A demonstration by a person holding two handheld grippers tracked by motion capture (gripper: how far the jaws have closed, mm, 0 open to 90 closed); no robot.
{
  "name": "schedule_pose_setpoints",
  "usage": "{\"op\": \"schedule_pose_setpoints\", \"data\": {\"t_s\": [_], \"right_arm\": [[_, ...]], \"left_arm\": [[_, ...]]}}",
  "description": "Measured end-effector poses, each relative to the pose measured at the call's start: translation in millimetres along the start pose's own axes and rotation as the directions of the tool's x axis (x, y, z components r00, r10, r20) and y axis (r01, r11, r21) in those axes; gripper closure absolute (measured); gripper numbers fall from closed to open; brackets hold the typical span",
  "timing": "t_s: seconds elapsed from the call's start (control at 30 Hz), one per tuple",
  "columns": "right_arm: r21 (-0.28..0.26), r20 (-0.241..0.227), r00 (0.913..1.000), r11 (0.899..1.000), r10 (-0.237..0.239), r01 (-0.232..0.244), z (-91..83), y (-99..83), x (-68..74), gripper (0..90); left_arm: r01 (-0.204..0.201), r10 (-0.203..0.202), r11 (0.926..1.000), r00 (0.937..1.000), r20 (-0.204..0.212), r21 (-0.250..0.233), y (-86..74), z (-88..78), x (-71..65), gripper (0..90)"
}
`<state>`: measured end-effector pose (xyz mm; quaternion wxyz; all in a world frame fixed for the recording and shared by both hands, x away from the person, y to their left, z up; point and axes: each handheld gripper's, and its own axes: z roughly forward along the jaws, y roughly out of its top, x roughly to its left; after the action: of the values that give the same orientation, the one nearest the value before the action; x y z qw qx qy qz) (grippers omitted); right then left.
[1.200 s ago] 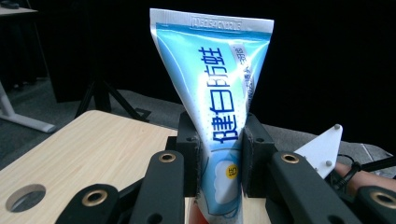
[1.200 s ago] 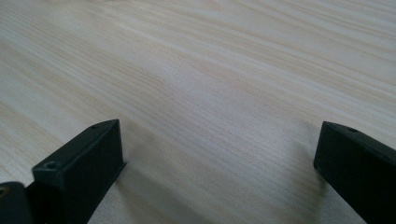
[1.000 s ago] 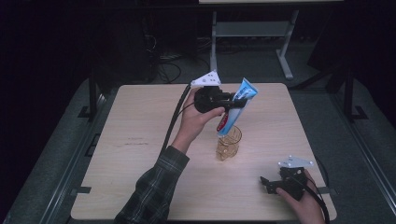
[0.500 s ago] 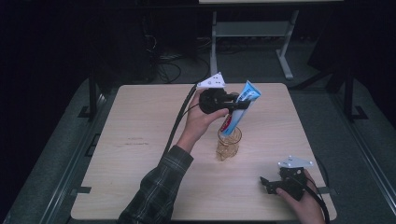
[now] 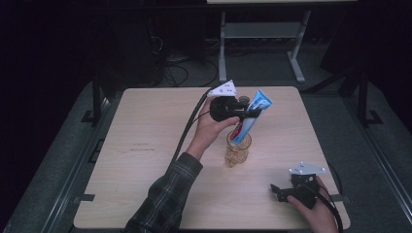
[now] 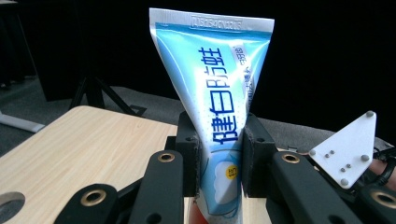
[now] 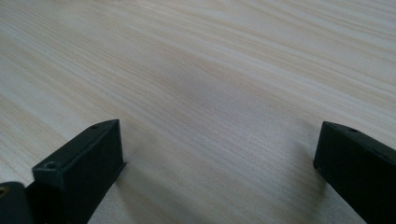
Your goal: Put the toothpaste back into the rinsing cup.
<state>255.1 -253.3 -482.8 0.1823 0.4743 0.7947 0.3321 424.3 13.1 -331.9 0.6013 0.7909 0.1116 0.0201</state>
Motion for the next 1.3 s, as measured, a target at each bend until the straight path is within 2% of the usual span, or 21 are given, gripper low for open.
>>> {"op": "schedule_pose_setpoints", "data": {"t_s": [0.4, 1.3], "right_arm": [[-0.001, -0.004, 1.0, 1.0, 0.002, -0.002, 0.1, 0.0, 0.1, 0.7], [-0.001, -0.004, 1.0, 1.0, 0.0, 0.0, 0.2, 0.0, 0.1, 0.7]], "left_arm": [[-0.001, 0.001, 0.9998, 1.0, 0.001, 0.021, -14.5, 4.0, 2.7, 72.4], [0.012, -0.012, 0.9985, 0.9999, -0.009, 0.053, -45.2, 7.8, -1.3, 71.9]]}}
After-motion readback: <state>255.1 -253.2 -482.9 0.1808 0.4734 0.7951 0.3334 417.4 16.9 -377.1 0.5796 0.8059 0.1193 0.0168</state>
